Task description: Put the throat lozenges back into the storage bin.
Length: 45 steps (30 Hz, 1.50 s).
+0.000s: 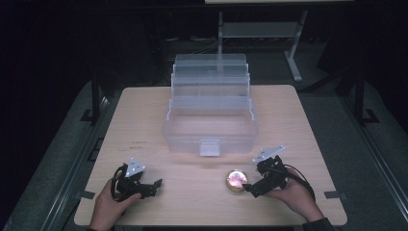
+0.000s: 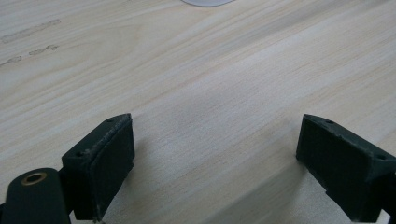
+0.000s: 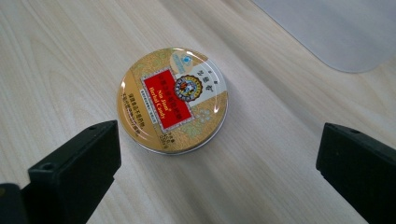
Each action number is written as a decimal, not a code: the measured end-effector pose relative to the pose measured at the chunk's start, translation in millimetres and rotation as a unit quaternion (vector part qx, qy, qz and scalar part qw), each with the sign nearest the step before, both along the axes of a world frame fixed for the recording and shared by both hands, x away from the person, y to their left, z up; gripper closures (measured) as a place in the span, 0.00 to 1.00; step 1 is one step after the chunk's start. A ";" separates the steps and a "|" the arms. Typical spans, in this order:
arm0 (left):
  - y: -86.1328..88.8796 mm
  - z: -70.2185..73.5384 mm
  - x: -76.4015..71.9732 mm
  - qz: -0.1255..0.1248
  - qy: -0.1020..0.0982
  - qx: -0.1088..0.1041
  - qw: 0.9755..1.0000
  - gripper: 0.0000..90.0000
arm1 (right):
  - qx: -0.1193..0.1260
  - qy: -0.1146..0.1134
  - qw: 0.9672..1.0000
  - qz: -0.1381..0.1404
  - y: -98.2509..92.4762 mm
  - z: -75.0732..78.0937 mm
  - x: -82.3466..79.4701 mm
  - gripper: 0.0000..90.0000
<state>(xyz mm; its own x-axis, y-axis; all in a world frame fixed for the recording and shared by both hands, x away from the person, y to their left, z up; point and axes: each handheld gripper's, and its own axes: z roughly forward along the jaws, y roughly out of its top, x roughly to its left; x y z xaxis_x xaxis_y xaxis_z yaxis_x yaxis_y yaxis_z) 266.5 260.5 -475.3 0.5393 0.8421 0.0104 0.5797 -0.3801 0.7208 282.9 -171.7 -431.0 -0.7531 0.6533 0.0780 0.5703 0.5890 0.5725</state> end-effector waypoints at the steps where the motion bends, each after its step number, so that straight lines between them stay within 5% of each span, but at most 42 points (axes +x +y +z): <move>1: 0.0 0.0 0.0 0.000 0.000 0.000 1.000 0.12 | 0.000 0.001 1.000 0.001 1.8 0.3 0.1 0.00; 22: 0.0 0.0 0.0 0.000 0.000 0.000 1.000 0.12 | 0.008 0.002 1.000 0.026 22.8 -0.5 -1.9 0.00; 45: 0.0 0.0 0.0 0.000 0.000 0.000 1.000 0.12 | -0.034 0.010 0.998 0.051 50.9 -16.4 6.8 0.00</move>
<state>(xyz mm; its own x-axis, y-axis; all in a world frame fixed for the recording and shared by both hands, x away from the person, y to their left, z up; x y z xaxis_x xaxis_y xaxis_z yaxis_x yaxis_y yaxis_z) 266.4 260.5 -475.3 0.5392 0.8421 0.0102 0.5797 -0.3799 0.7208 289.7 -120.8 -447.4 -0.8147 0.5776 0.0522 0.5162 0.6812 0.5191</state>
